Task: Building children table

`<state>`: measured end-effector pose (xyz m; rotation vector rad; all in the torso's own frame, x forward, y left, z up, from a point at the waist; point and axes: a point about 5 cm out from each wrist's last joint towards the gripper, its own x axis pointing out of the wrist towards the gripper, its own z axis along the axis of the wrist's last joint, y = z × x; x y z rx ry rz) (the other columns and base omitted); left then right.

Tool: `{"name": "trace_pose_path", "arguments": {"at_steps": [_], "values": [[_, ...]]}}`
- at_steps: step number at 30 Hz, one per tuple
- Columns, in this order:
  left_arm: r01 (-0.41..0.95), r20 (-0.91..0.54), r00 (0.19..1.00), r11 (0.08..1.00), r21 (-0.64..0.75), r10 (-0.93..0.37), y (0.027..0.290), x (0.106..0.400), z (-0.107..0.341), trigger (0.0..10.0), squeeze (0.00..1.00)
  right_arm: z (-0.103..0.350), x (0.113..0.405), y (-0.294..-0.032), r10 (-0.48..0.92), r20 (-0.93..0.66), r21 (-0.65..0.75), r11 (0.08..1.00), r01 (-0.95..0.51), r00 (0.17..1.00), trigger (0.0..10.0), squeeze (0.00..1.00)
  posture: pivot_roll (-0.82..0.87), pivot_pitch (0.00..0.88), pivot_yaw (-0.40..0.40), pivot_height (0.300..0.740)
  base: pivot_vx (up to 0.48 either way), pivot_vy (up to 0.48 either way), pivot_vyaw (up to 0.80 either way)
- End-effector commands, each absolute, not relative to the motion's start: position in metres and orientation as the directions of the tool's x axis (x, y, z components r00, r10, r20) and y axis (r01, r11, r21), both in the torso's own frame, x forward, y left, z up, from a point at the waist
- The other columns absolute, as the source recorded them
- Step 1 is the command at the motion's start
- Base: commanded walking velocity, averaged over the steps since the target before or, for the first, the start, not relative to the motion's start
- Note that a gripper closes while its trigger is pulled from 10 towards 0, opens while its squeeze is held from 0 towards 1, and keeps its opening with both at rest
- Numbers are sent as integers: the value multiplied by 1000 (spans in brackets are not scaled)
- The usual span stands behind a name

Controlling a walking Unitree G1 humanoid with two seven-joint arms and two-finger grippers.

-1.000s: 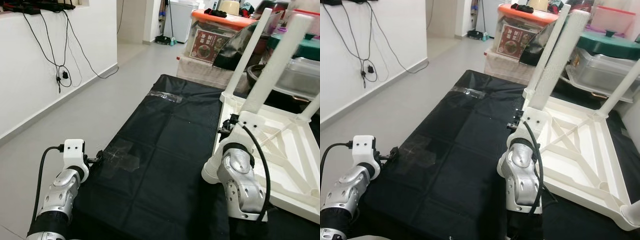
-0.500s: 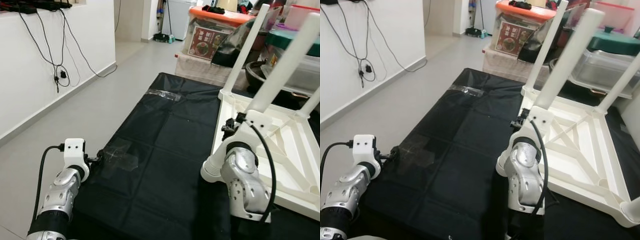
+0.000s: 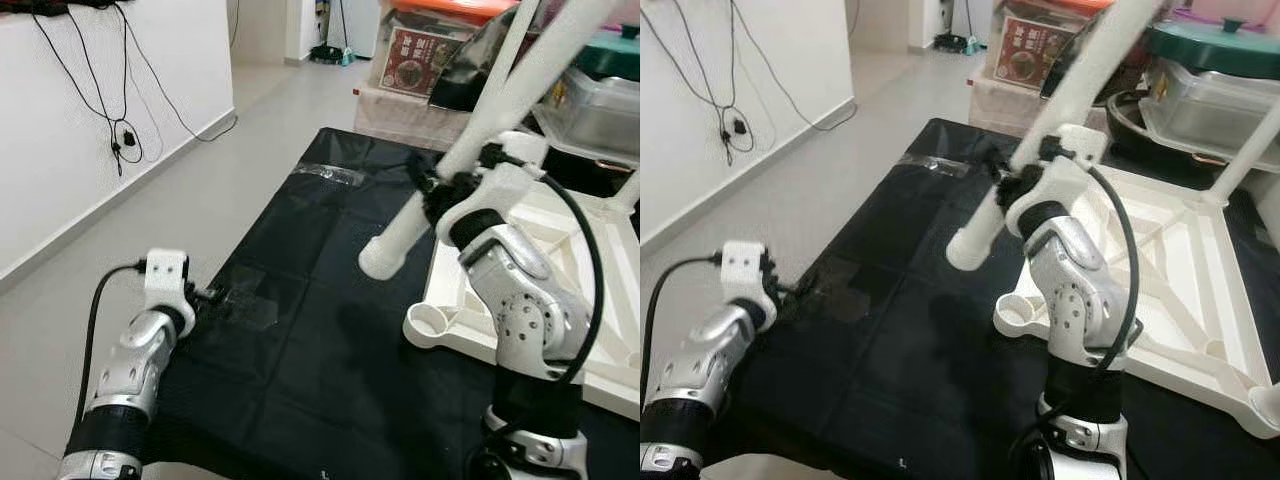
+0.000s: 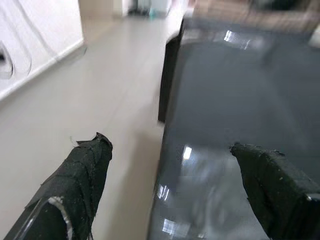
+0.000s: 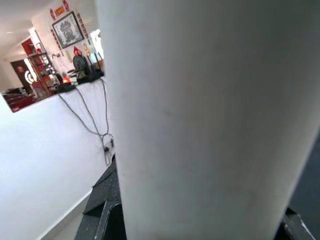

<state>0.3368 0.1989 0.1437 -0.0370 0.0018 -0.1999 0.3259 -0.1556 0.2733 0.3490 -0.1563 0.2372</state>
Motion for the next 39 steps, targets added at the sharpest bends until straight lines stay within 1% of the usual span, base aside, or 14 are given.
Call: {"name": "trace_pose_path", "arguments": {"at_steps": [1, 2, 5, 6, 8, 15, 18, 22, 23, 24, 26, 29, 31, 39], "values": [[305, 69, 951, 952, -36, -302, 183, 335, 158, 10000, 0, 278, 328, -156, 219, 195, 338, 900, -275, 956, 10000, 0, 106, 0, -104, 740, 0, 0, 0], [305, 69, 951, 952, -36, -302, 183, 335, 158, 10000, 0, 278, 328, -156, 219, 195, 338, 900, -275, 956, 10000, 0, 106, 0, -104, 740, 0, 0, 0], [407, 118, 908, 913, -26, -401, 170, 331, 169, 10000, 0, 278, 329, -152, 250, 185, 347, 888, -301, 950, 10000, 0, 107, 0, -103, 740, 0, 0, 0], [407, 118, 908, 913, -26, -401, 170, 331, 169, 10000, 0, 278, 329, -152, 250, 185, 347, 888, -301, 950, 10000, 0, 107, 0, -103, 740, 0, 0, 0], [448, 114, 889, 894, -10, -444, 166, 329, 168, 10000, 0, 277, 329, -149, 274, 180, 347, 881, -321, 945, 10000, 0, 109, 0, -98, 740, 0, 0, 0], [457, 24, 889, 889, 31, -458, 175, 322, 151, 10000, 0, 278, 330, -143, 305, 180, 330, 877, -349, 935, 10000, 0, 110, 0, -93, 740, 0, 0, 0], [515, -12, 857, 856, 42, -514, 175, 316, 146, 10000, 0, 278, 330, -134, 347, 179, 314, 866, -388, 921, 10000, 0, 111, 0, -91, 740, 0, 0, 0], [548, -27, 836, 835, 46, -547, 172, 313, 144, 10000, 0, 278, 329, -129, 368, 178, 306, 860, -407, 912, 10000, 0, 111, 0, -91, 740, 0, 0, 0], [593, -49, 805, 803, 56, -591, 165, 311, 141, 10000, 0, 279, 329, -121, 401, 181, 290, 850, -439, 898, 10000, 0, 110, 0, -90, 740, 0, 0, 0], [593, -49, 805, 803, 56, -591, 165, 311, 141, 10000, 0, 279, 329, -121, 401, 181, 290, 850, -439, 898, 10000, 0, 110, 0, -90, 740, 0, 0, 0], [644, -72, 765, 762, 70, -640, 156, 308, 138, 10000, 0, 281, 328, -113, 433, 186, 281, 837, -470, 882, 10000, 0, 110, 0, -90, 740, 0, 0, 0], [653, -76, 757, 754, 74, -649, 154, 308, 138, 10000, 0, 281, 328, -111, 439, 187, 282, 833, -476, 879, 10000, 0, 110, 0, -90, 740, 0, 0, 0], [708, -96, 706, 702, 74, -702, 145, 305, 135, 10000, 0, 283, 325, -101, 482, 204, 276, 807, -523, 852, 10000, 0, 102, 0, -84, 740, 0, 0, 0], [769, -119, 639, 636, 68, -760, 134, 301, 133, 10000, 0, 283, 324, -93, 530, 226, 260, 776, -575, 817, 10000, 0, 101, 0, -86, 740, 0, 0, 0]]}}
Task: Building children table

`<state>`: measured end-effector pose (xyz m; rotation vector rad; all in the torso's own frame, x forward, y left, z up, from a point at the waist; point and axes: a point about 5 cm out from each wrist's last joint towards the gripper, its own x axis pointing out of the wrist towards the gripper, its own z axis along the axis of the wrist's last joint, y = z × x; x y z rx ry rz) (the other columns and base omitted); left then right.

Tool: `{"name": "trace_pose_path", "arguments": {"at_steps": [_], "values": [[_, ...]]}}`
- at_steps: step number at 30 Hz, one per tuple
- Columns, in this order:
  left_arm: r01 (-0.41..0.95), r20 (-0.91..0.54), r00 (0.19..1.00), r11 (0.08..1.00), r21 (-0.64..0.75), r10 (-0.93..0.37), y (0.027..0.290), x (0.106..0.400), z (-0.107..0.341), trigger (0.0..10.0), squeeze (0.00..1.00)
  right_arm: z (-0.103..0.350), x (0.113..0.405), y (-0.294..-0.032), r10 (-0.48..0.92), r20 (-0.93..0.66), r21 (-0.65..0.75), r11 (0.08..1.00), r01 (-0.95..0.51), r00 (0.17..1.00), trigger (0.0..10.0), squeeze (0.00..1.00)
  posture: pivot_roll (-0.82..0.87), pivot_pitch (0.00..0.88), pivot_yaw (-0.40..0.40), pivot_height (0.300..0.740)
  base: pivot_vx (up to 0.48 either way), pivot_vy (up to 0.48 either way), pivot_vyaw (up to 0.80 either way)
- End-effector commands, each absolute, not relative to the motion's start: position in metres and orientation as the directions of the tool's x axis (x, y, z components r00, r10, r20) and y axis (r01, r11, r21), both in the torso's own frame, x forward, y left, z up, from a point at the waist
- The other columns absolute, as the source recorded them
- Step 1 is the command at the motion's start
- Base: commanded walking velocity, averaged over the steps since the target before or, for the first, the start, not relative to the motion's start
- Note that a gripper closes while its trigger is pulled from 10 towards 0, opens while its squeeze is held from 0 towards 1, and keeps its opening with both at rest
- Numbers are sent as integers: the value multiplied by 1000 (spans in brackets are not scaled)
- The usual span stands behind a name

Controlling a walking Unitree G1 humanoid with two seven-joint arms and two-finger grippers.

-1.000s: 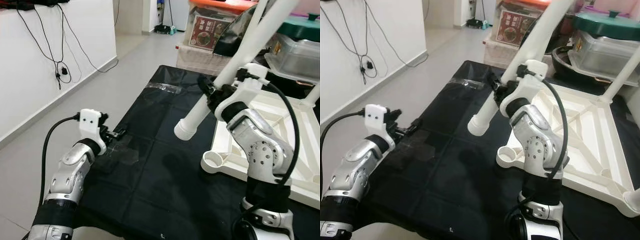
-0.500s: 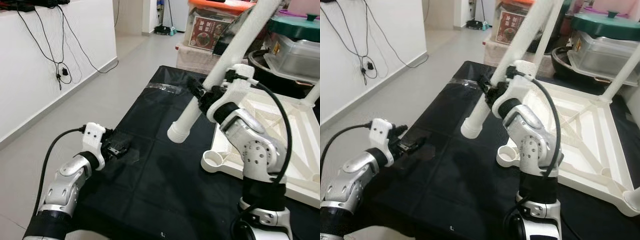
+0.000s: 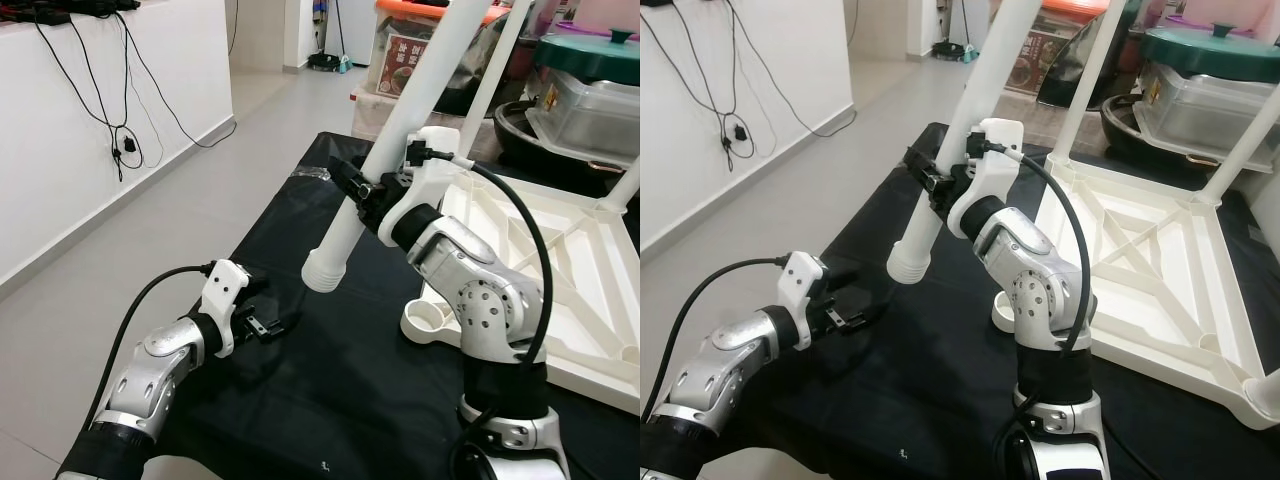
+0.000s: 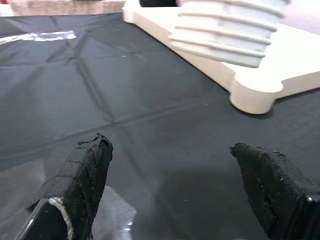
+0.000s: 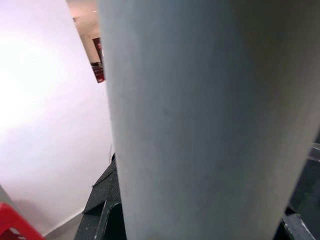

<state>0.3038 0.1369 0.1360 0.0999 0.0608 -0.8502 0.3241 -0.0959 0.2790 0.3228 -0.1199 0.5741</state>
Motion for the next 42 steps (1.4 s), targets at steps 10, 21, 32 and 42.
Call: {"name": "trace_pose_path", "arguments": {"at_steps": [10, 21, 32, 42], "values": [[815, -116, 578, 576, 55, -807, 124, 304, 135, 10000, 0, 285, 314, -75, 623, 271, 222, 701, -677, 734, 10000, 0, 91, 0, -75, 740, 0, 0, 0], [908, -101, 420, 419, 30, -902, 112, 295, 152, 10000, 0, 277, 297, -52, 818, 317, 117, 469, -875, 480, 10000, 0, 114, 0, -90, 740, 0, 0, 0], [951, -124, 308, 305, 46, -943, 110, 281, 162, 10000, 0, 260, 296, -44, 890, 266, 96, 358, -929, 371, 10000, 0, 135, 0, -95, 740, 0, 0, 0], [945, -140, 328, 324, 55, -934, 120, 279, 167, 10000, 0, 243, 299, -58, 923, 184, 92, 325, -941, 337, 10000, 0, 141, 0, -101, 740, 0, 0, 0]]}}
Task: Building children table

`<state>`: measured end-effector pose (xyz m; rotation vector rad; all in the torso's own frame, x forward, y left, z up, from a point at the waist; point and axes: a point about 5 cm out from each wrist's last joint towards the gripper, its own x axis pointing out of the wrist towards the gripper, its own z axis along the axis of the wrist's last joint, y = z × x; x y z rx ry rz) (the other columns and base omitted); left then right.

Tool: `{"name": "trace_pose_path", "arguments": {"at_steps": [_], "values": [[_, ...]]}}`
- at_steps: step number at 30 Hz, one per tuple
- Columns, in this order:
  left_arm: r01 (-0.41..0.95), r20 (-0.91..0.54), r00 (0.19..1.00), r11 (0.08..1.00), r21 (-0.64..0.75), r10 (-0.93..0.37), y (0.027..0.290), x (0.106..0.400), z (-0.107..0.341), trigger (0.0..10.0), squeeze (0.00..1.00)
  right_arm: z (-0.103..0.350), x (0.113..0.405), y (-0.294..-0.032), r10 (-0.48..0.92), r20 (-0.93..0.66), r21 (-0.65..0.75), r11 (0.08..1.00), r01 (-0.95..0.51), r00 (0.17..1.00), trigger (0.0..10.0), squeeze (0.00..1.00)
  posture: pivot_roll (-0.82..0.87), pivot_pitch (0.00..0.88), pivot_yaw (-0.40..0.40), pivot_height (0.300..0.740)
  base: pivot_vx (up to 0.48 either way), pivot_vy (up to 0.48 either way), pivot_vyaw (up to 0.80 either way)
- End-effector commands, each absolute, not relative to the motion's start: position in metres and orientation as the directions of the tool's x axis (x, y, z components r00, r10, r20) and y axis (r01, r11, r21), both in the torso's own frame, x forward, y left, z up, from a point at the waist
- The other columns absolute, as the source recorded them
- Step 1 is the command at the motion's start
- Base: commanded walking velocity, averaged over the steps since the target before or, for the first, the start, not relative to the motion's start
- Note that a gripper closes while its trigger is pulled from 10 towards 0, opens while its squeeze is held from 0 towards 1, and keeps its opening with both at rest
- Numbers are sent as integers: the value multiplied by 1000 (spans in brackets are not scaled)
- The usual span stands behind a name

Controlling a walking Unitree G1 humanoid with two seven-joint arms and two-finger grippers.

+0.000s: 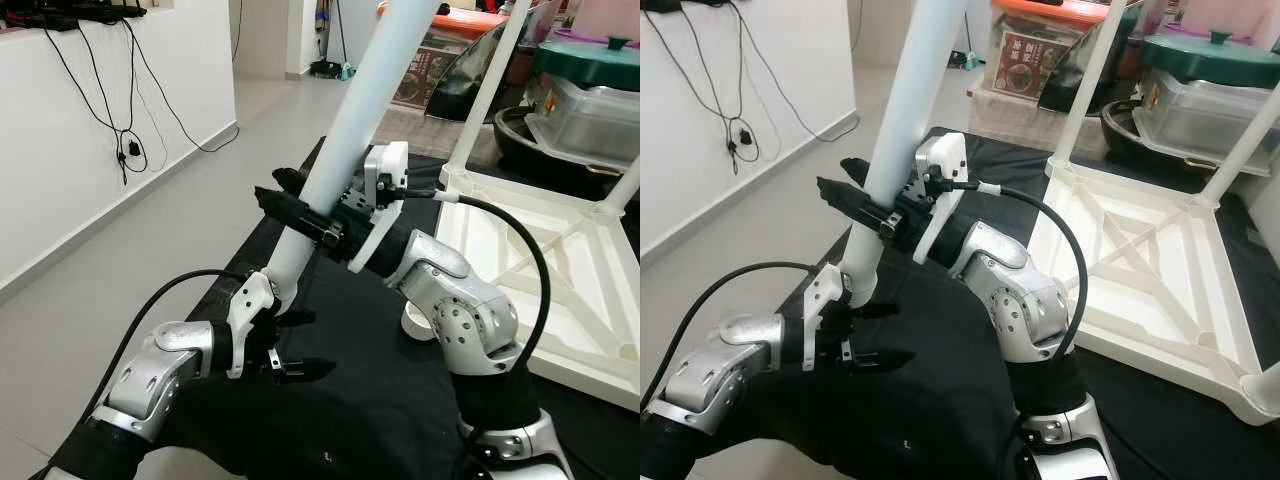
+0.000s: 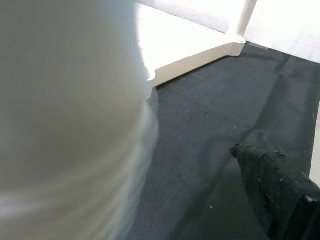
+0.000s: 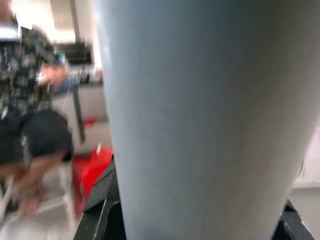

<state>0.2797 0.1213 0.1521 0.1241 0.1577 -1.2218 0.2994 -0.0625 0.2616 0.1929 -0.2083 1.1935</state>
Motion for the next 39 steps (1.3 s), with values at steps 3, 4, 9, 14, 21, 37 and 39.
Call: {"name": "trace_pose_path", "arguments": {"at_steps": [3, 4, 9, 14, 21, 37, 39], "values": [[944, -147, 331, 327, 52, -932, 120, 279, 165, 10000, 0, 245, 299, -59, 923, 190, 99, 322, -942, 335, 10000, 0, 135, 0, -98, 740, 0, 0, 0], [943, -151, 332, 328, 50, -931, 120, 279, 163, 10000, 0, 246, 299, -60, 922, 195, 104, 319, -942, 334, 10000, 0, 135, 0, -98, 740, 0, 0, 0], [948, -164, 319, 315, 48, -933, 117, 276, 160, 10000, 0, 260, 316, -75, 873, 233, 138, 407, -903, 429, 10000, 0, 128, 0, -93, 740, 0, 0, 0], [944, -172, 330, 326, 49, -928, 121, 277, 160, 10000, 0, 265, 316, -87, 875, 243, 156, 392, -907, 420, 10000, 0, 128, 0, -96, 740, 0, 0, 0], [943, -182, 332, 330, 43, -926, 121, 277, 157, 10000, 0, 256, 297, -88, 929, 188, 125, 299, -946, 319, 10000, 0, 120, 0, -89, 740, 0, 0, 0], [944, -186, 328, 328, 32, -926, 118, 278, 154, 10000, 0, 261, 292, -93, 935, 186, 144, 278, -950, 302, 10000, 0, 112, 0, -85, 740, 0, 0, 0], [945, -184, 327, 326, 37, -927, 118, 280, 155, 10000, 0, 259, 288, -89, 940, 191, 154, 256, -954, 283, 10000, 0, 112, 0, -85, 740, 0, 0, 0]]}}
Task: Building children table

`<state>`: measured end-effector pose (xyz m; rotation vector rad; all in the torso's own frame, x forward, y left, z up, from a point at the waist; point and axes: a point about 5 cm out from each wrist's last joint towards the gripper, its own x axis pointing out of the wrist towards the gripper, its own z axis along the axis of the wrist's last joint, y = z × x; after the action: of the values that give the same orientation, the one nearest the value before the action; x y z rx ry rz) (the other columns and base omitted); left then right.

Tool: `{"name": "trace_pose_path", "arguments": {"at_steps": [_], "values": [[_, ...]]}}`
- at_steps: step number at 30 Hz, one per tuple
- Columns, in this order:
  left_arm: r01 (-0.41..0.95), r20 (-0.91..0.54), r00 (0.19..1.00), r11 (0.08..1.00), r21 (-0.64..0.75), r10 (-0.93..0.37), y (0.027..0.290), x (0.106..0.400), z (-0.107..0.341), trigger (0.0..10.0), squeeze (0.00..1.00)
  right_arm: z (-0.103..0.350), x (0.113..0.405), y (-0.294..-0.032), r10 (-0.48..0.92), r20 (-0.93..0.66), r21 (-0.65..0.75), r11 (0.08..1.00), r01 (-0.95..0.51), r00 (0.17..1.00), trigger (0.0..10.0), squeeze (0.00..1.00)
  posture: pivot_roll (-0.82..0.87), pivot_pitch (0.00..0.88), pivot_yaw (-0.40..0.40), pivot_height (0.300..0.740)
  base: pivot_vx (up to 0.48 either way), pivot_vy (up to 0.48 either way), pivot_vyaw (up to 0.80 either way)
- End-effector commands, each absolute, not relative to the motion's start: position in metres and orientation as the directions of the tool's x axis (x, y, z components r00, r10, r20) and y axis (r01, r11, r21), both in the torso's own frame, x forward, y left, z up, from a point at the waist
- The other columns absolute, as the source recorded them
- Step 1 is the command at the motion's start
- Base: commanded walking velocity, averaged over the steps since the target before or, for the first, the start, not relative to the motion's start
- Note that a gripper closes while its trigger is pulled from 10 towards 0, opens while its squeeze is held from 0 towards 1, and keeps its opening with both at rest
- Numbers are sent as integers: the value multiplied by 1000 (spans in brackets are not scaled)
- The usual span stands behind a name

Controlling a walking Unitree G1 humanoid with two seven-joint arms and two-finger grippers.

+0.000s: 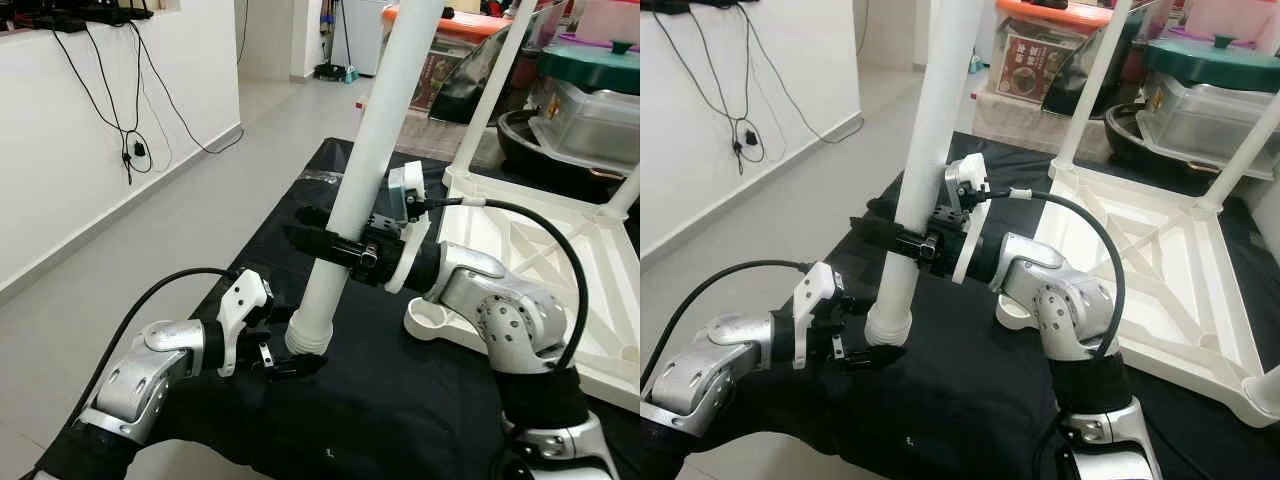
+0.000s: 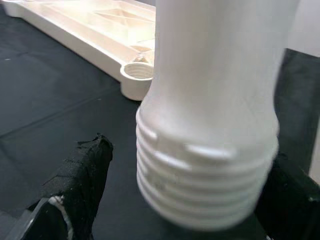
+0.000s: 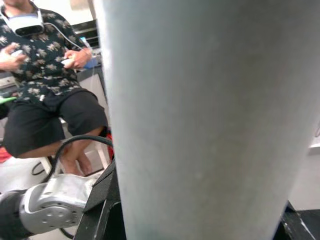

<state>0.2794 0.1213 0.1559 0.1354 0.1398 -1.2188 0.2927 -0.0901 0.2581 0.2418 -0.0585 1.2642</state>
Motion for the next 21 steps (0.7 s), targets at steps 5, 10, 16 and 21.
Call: {"name": "trace_pose_path", "arguments": {"at_steps": [5, 10, 16, 21], "values": [[951, -175, 310, 307, 41, -935, 114, 283, 158, 10000, 0, 257, 284, -81, 948, 195, 168, 222, -960, 253, 10000, 0, 111, 0, -83, 740, 0, 0, 0], [968, -161, 252, 245, 60, -954, 100, 285, 165, 10000, 0, 253, 279, -70, 958, 191, 182, 182, -966, 216, 10000, 0, 108, 0, -82, 740, 0, 0, 0], [973, -163, 232, 229, 42, -959, 101, 283, 162, 6000, 0, 252, 280, -71, 955, 187, 183, 194, -964, 228, 10000, 0, 106, 0, -81, 740, 0, 0, 0], [970, -138, 244, 244, 16, -960, 105, 282, 160, 0, 0, 252, 281, -73, 952, 186, 181, 211, -961, 244, 10000, 0, 104, 0, -82, 740, 0, 0, 0]]}}
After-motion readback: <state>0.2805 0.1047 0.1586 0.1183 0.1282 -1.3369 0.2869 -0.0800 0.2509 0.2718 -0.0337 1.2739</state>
